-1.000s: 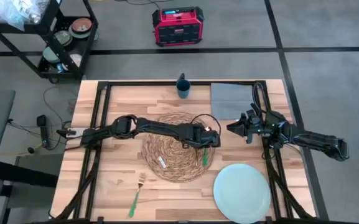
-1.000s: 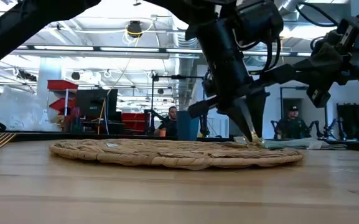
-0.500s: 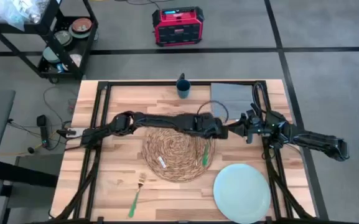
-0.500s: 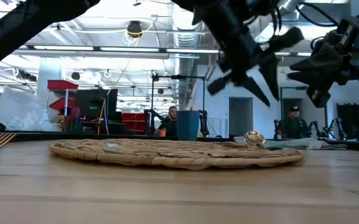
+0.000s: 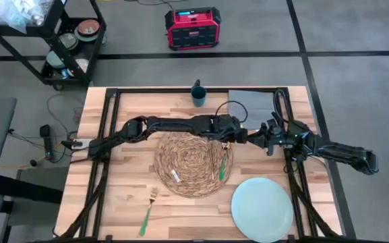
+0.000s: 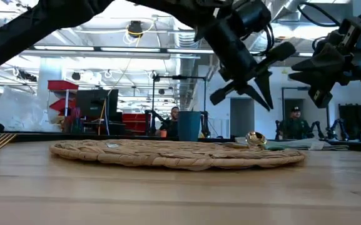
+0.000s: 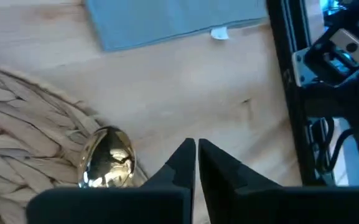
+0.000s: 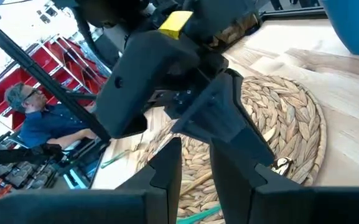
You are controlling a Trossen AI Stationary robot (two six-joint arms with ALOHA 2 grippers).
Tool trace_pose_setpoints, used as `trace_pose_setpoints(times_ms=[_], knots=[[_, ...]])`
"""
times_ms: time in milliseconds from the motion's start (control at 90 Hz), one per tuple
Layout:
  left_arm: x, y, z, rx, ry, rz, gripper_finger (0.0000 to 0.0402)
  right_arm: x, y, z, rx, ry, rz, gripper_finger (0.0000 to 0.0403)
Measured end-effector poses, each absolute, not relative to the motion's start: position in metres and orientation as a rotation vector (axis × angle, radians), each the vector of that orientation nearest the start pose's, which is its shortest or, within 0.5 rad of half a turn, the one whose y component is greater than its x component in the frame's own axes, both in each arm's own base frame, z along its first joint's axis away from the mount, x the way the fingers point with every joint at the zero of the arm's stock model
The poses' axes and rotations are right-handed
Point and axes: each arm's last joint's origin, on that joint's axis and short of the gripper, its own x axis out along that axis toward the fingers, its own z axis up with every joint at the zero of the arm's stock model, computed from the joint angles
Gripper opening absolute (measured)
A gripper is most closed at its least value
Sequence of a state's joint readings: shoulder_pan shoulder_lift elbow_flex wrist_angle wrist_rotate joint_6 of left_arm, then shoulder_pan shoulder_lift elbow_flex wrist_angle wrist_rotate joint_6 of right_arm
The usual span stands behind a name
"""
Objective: Set table place
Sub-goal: Put the green spoon on the brown tablemat to the right of the gold table knife
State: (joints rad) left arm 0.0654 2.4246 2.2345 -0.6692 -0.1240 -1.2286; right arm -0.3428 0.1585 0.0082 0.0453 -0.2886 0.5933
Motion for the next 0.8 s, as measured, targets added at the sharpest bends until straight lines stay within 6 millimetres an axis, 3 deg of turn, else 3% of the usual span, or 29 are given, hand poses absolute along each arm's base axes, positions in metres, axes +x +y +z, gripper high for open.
trace_pose_setpoints(times_ms=[178, 800], knots=[[0.542, 0.028, 0.187, -1.140, 0.673, 0.678, 0.0000, 0.102, -0.028, 0.158, 0.615, 0.081, -0.088, 0.0071], [0.537, 0.030, 0.185, -1.056, 0.694, 0.743, 0.0000, 0.102, -0.028, 0.159, 0.612, 0.073, -0.089, 0.0071]])
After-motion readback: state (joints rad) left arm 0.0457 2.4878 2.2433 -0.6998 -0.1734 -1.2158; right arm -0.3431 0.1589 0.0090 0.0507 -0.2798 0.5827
